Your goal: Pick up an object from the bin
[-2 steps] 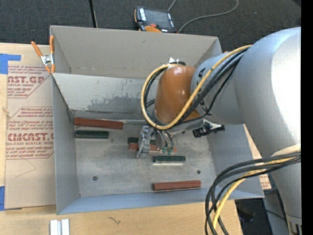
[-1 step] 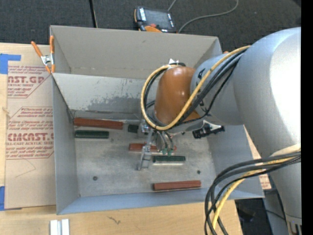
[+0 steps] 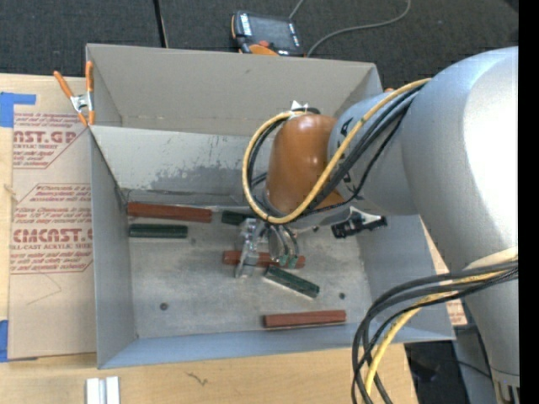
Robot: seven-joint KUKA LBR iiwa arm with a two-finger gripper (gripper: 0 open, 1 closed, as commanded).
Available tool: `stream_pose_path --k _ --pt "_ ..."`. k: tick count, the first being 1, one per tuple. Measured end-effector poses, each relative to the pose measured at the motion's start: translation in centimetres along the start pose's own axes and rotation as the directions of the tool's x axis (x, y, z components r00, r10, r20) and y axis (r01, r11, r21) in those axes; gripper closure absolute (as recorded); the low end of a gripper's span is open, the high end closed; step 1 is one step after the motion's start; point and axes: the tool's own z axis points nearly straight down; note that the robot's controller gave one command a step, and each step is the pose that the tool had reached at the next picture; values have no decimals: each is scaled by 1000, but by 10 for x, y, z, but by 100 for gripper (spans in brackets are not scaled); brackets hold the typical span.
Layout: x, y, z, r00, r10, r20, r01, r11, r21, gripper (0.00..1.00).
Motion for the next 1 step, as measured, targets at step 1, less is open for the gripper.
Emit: stream_pose_path --k 1 --pt "6 -84 -37 1000 3 2 -3 1000 6 100"
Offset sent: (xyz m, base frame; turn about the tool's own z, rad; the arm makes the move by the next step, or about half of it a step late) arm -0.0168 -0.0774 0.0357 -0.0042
